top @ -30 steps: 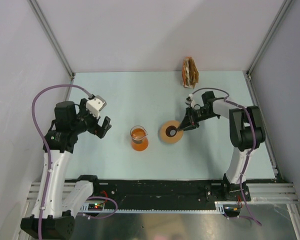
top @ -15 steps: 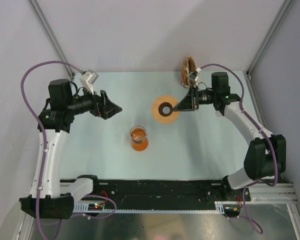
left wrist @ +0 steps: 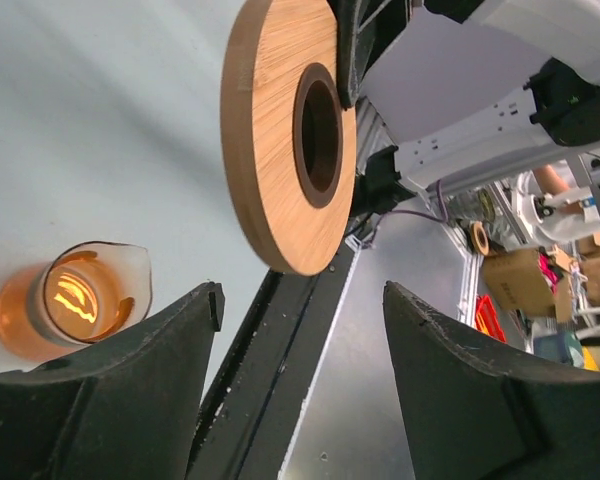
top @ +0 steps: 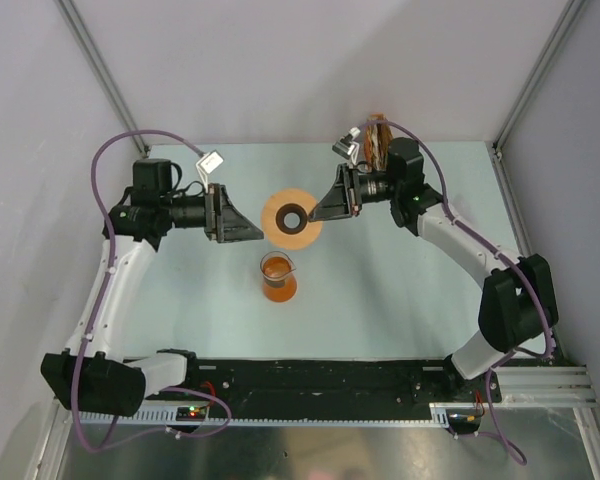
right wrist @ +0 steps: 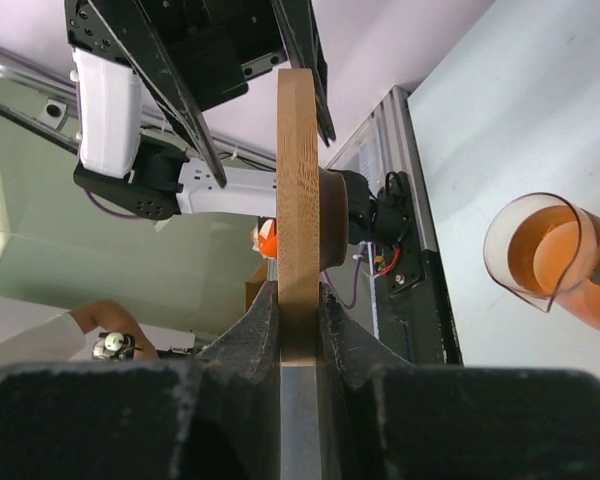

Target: Place the coffee filter in the dripper

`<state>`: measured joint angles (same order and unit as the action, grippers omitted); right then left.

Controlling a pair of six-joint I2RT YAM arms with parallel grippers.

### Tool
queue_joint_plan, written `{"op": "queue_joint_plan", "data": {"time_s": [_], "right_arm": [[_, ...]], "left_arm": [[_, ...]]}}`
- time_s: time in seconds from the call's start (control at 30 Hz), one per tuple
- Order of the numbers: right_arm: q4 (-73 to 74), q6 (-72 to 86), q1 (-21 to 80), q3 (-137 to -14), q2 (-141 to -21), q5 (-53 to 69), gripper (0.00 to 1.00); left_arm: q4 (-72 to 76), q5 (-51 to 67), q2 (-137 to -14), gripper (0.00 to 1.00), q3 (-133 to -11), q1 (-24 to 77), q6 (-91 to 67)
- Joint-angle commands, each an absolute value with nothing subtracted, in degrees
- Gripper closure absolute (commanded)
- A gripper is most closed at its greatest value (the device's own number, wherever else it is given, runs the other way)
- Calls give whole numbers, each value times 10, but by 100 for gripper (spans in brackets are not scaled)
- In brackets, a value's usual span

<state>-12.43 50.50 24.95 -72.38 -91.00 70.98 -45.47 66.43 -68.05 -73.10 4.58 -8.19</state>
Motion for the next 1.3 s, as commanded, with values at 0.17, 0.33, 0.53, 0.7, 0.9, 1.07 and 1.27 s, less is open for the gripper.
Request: {"op": "queue_joint_plan", "data": {"time_s": [0.17, 0.33, 0.53, 0.7, 0.9, 1.07, 1.27], "right_arm": [[-165, 515, 279, -767, -921, 724, 100], [-168, 515, 280, -771, -927, 731, 100], [-170, 517, 281, -779, -936, 736, 100], [-159, 511, 282, -781, -938, 730, 100], [-83, 462, 277, -789, -930, 706, 47], [16, 386, 246, -792, -907, 660, 15], [179, 251, 201, -792, -866, 581, 1]], "left_arm": [[-425, 724, -703, 42, -718, 74, -102], [-413, 743, -711, 54, -721, 74, -108], [-405, 754, -715, 75, -723, 74, -114], [-399, 753, -719, 97, -720, 75, -125], [-394, 764, -709, 100, -696, 73, -136], [-392, 761, -694, 100, -640, 64, -143], [-384, 791, -686, 100, -559, 25, -161]]}}
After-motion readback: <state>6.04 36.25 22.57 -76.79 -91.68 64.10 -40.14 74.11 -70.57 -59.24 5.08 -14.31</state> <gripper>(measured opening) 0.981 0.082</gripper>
